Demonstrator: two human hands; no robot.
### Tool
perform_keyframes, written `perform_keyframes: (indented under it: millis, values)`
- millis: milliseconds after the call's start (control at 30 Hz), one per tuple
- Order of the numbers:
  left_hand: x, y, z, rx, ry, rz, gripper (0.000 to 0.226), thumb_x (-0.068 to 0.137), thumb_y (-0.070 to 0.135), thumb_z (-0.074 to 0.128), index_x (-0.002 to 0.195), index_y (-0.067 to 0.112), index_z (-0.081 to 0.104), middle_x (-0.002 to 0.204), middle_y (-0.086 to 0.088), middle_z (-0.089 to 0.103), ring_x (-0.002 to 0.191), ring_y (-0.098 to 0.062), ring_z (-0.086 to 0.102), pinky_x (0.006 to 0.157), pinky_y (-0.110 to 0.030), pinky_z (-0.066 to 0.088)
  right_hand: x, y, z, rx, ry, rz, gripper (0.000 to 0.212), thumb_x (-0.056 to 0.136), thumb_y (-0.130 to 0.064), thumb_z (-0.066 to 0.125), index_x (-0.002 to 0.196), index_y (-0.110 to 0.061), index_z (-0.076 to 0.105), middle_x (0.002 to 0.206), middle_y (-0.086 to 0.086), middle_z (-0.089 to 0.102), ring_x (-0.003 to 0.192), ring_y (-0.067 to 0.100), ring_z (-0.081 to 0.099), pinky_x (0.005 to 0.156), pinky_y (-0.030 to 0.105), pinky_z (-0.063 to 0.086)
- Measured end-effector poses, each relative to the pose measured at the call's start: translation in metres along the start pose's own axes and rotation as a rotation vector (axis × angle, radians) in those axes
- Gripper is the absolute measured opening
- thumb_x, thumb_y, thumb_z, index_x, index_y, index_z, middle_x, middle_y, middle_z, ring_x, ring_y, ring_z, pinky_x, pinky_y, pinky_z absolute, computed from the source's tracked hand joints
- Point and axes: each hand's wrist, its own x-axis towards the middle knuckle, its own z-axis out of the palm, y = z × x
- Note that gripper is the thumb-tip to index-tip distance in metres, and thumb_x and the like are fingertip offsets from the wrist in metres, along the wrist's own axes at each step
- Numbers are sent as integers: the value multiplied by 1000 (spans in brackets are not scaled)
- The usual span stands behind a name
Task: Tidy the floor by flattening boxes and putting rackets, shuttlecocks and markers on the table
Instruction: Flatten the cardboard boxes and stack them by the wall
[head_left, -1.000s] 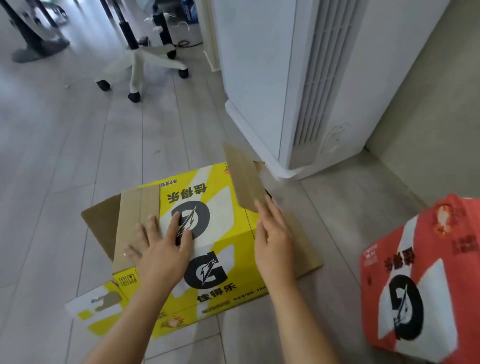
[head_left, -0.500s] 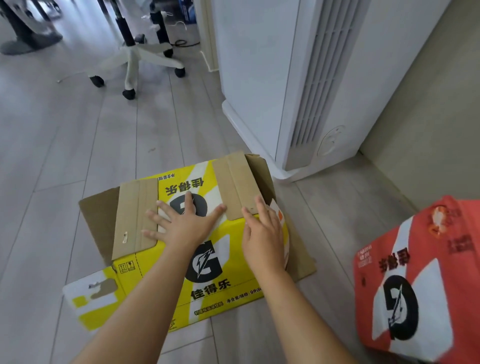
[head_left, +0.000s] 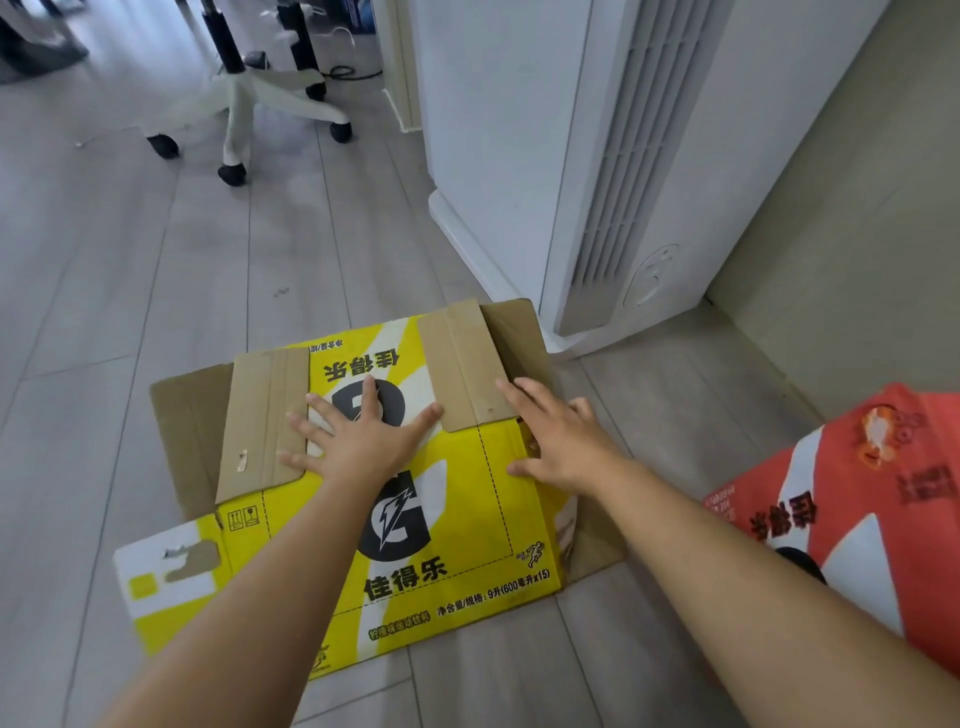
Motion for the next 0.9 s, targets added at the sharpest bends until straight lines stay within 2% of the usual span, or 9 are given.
perform_keyframes:
  millis: [100,200,267,333,533,667,767,833,900]
  values:
    - [1,0,2,3,3,11,128,41,112,16,152,53,-9,159,-16,-32,140,-44,-39,105,-75,-19,1,-3,-5,-56,-44,18,101,81,-57,67,153,-40,-2,145,-1,40,135,24,28,115,41,13]
    - [2,-1,5,13,2,17,128,41,112,16,152,53,-8,160,-15,-32,140,-43,-39,105,-74,-18,8,1,-3,-96,-40,-38,104,78,-61,68,153,-37,2,131,0,53,137,23,34,120,43,-3]
    - [4,-1,7,26,-11,15,128,40,112,17,152,53,-6,160,-15,-32,139,-43,-39,105,-74,-18,15,9,3,-141,-74,-65,100,79,-61,66,154,-36,3,123,1,54,126,24,44,118,40,17]
    - [5,-3,11,51,-28,25,127,40,112,18,152,54,-4,160,-15,-32,139,-44,-40,105,-76,-17,18,16,7,-180,-133,-56,96,83,-56,65,154,-36,3,121,3,53,117,26,47,103,39,34]
    - [0,-26,52,190,-23,113,117,50,109,13,151,54,-7,161,-8,-30,140,-45,-37,105,-80,-7,6,26,38,-344,-30,25,95,84,-47,66,155,-21,7,147,10,36,134,30,35,111,44,27]
    - [3,-42,69,288,-2,187,106,59,105,5,150,53,-11,164,-7,-24,142,-44,-34,105,-76,-14,-18,14,72,-241,17,127,99,90,-50,59,154,-23,-12,163,12,-4,150,30,5,120,47,13]
    - [1,-60,87,357,11,278,93,72,96,0,152,50,-13,163,-8,-27,146,-37,-31,110,-70,-15,-30,-14,108,-207,106,46,88,92,-40,60,157,-22,2,163,12,-7,151,31,-2,121,48,10]
    - [-1,-74,99,346,-28,288,86,77,93,4,150,52,-16,161,-4,-32,147,-31,-32,113,-69,-11,-31,-30,128,-196,46,-15,81,90,-44,60,155,-28,15,164,8,-5,151,29,-2,121,49,6]
    - [-2,-91,105,334,-79,260,85,77,93,9,148,56,-18,161,3,-32,147,-29,-31,114,-69,-8,-28,-36,141,-143,-105,57,77,94,-54,49,155,-35,6,163,2,-15,150,26,-13,121,50,-3]
